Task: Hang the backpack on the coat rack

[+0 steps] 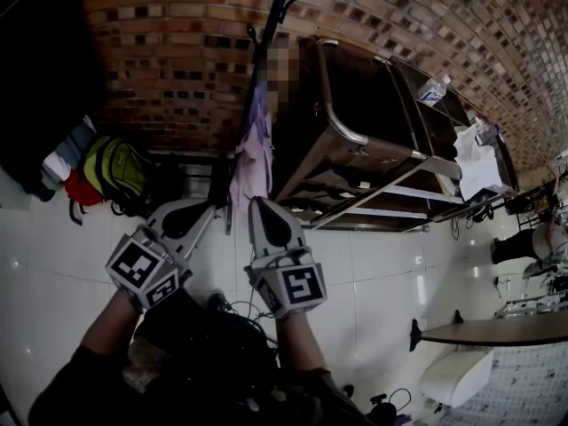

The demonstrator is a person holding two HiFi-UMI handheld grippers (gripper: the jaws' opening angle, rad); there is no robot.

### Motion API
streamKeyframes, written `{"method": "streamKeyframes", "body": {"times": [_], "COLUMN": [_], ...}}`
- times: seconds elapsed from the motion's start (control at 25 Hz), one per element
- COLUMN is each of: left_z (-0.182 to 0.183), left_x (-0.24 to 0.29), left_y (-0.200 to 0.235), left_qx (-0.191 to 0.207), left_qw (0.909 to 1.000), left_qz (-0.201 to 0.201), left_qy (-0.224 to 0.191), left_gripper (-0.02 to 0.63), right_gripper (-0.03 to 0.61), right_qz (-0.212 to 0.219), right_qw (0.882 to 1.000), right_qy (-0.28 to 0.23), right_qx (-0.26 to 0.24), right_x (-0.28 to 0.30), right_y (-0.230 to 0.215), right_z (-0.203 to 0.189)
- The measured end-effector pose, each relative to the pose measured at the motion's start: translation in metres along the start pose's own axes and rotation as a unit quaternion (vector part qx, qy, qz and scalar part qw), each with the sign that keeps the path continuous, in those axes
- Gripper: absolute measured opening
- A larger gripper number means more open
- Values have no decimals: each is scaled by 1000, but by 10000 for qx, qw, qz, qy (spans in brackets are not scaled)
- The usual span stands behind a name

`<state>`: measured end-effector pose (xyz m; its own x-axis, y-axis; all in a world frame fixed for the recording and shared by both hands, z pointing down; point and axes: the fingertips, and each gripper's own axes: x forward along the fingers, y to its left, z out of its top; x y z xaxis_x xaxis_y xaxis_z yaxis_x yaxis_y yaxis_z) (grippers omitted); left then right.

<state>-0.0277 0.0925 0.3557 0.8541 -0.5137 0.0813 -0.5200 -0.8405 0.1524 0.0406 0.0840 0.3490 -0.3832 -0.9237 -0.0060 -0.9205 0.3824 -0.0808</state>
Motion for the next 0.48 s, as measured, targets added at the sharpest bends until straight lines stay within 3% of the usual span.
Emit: {"method": "streamKeyframes", "body": {"times": [0.48], "left_z": [11], "left_x": [-34], "left_y": [39], "left_qx": [-49], "left_qw": [9998], "left_qz": [-196], "left_qy": [37], "left_gripper": [35], "right_gripper": [21], "right_qz": [-388], "right_qw": [9985], "right_qy": [281], "right_qx": [-280], "right_x": [26], "right_y": [31], "right_z": [-6]}}
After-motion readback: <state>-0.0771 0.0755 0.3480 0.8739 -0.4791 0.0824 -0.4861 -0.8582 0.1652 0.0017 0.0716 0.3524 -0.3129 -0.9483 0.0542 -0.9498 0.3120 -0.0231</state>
